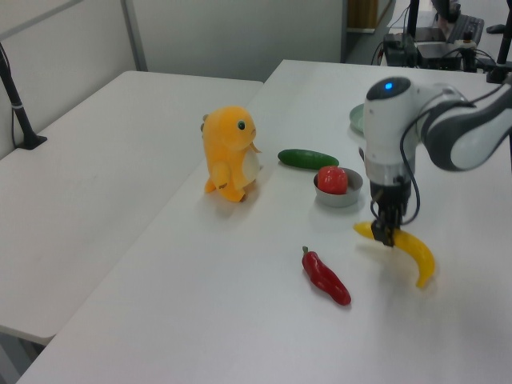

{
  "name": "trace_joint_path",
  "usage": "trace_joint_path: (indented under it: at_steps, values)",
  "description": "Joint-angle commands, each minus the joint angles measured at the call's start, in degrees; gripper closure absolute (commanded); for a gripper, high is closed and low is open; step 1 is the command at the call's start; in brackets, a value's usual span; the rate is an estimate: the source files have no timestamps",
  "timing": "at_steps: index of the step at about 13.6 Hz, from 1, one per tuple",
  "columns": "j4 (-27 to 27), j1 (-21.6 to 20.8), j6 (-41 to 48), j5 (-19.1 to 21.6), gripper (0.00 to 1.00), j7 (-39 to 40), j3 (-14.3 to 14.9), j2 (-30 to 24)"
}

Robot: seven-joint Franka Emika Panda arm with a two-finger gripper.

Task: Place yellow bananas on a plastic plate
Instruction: 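Lift the banana and carry it over the green plate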

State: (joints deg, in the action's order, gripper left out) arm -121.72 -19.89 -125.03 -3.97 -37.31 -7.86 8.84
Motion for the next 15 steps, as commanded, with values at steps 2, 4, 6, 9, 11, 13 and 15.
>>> trace_joint_path:
  at_steps: [2, 4, 6, 9, 11, 13, 15]
  values:
    - [2.1, 7.8, 4.8, -1.1, 0.70, 11.2, 1.3, -5.1]
    - [3.0, 12.3, 6.0, -1.1, 0.70, 15.7, 1.4, -6.6]
    - [5.0, 16.4, 6.6, -1.1, 0.70, 18.8, 1.4, -7.0]
    - [7.6, 19.5, 7.5, -2.0, 0.70, 22.4, 4.0, -7.0]
    - [9.6, 21.2, 7.2, -2.2, 0.69, 25.6, 6.5, -6.3]
    - [11.9, 23.1, 5.9, -2.7, 0.67, 27.0, 8.6, -3.8]
    - [13.0, 25.9, 2.5, -3.3, 0.67, 27.6, 9.1, -1.8]
